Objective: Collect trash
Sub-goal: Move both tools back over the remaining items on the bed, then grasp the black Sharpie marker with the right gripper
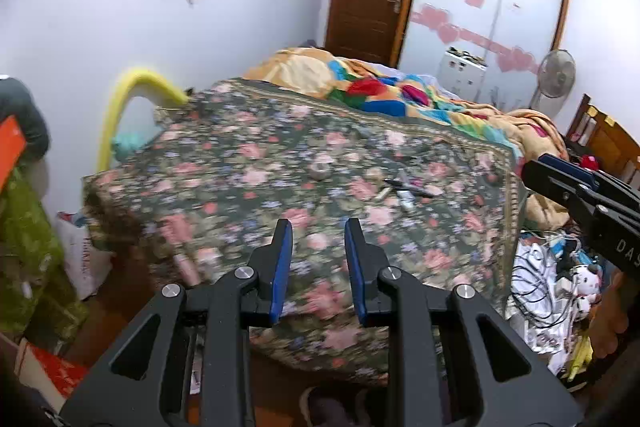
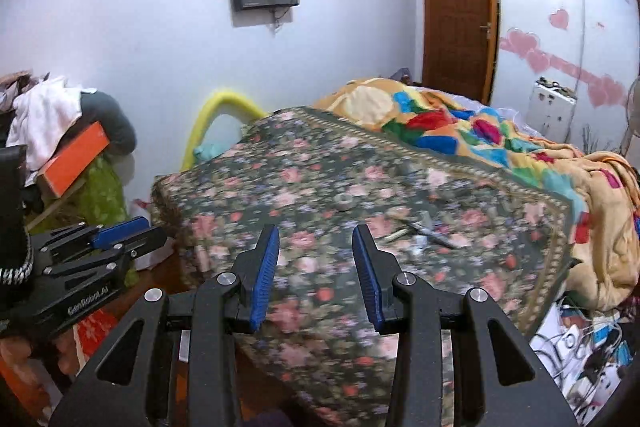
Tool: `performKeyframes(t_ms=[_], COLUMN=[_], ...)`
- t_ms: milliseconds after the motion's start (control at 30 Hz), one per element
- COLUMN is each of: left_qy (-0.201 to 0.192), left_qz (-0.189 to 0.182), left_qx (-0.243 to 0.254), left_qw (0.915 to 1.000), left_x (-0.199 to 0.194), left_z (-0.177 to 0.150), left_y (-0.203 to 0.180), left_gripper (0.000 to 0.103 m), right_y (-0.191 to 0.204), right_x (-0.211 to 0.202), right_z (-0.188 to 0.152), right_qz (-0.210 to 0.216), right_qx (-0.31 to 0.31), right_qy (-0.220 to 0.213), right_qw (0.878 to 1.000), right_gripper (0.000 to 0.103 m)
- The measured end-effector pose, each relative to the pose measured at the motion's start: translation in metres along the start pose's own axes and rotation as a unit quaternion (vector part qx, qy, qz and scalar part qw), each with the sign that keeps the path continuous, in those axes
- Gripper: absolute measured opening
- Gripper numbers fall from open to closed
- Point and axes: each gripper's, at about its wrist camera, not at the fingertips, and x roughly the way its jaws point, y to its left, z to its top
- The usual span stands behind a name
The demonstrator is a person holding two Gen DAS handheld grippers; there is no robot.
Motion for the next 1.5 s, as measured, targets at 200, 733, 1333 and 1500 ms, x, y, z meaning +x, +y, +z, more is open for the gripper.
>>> performKeyframes(t_ms=[200, 733, 1333, 1500], left_qy=[0.003, 0.071, 0.145, 0.146], left_qz=[-0.003, -0.009, 0.007, 0.000], left_qx=[0.005, 0.002, 0.019, 0.019], left_qw=[1.0000, 0.9974, 0.9892, 0.9891], left_x=[0.047, 0.204, 0.300, 0.300], left_z=[0.019, 0.020, -0.016, -0.016], left_y=[-0.036, -0.064, -0.056, -0.065], left_gripper=[0.060, 0.072, 0.072, 0.072], right_y=[-0.054, -0.174, -0.204, -0.202], right_x=[0.008, 0.153, 0.303, 0.295], right_z=[-0.002, -0.028, -0.053, -0.057], right_qz=[-0.054, -0.062, 0.008, 0.049], right_qx=[-0.003, 0.027, -0.002, 0.030], right_qy=[-0.003, 0.101, 0.204, 0.209], right_qw=[0.999, 0.993, 0.979, 0.976], right_gripper=[0.046, 0.083, 0.047, 0.012])
